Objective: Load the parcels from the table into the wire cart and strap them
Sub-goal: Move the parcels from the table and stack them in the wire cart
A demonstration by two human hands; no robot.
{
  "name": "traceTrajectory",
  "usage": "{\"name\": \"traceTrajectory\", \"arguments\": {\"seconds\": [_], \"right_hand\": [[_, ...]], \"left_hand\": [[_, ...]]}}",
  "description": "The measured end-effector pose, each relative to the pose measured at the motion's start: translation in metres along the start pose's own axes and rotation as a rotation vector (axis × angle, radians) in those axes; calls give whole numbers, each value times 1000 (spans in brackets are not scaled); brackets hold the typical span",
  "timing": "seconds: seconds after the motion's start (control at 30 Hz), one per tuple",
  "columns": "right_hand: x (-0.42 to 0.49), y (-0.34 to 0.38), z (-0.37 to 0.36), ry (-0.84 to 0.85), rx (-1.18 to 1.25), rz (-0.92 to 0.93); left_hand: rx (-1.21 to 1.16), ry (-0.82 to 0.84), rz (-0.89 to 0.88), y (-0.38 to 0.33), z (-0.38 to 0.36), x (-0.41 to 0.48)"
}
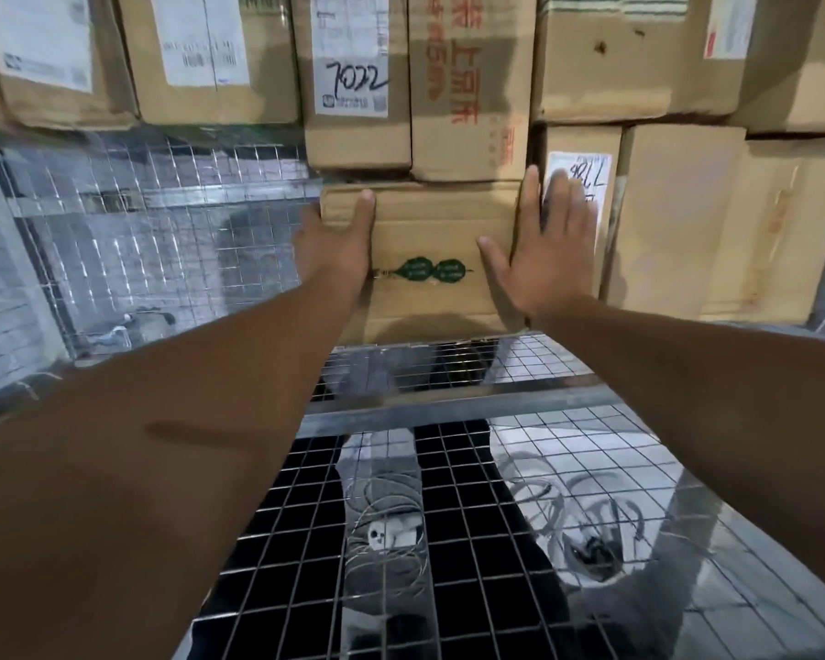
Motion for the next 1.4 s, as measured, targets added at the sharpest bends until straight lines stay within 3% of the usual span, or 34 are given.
{"name": "traceTrajectory", "arguments": {"seconds": [0.23,0.47,0.53,0.63,0.77,1.0,1.1,1.2,1.4], "right_hand": [[-8,-1,14,147,58,-7],[-81,4,177,213,286,-150],[-124,8,248,24,398,-236],[-229,14,353,-410,514,-424],[-426,32,392,-751,667,-794],[-771,155,316,-845,633,-1431],[-889,232,284,-965,621,-1716],[-1001,329,249,-1082,546,-2068],[-1139,522,180,-1137,447,-2575]], "left_hand": [[79,51,31,0,18,-27],[446,235,-325,-72,76,-194],[506,312,-412,-95,92,-253],[636,381,-601,-121,110,-343],[764,513,-935,-103,113,-500],[1289,836,-1573,93,80,-738],[1406,1014,-1733,193,79,-800],[1564,1259,-1740,329,91,-851],[1903,1603,-1510,597,200,-875]]}}
Point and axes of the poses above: each hand's wrist, its own x-axis towards the middle knuckle, its own z-axis out of the back of the hand, y = z × x, the point moved 10 cm from there along x, towards the middle knuckle, and after that the axes turned 13 degrees about z, right-handed, at the moved point
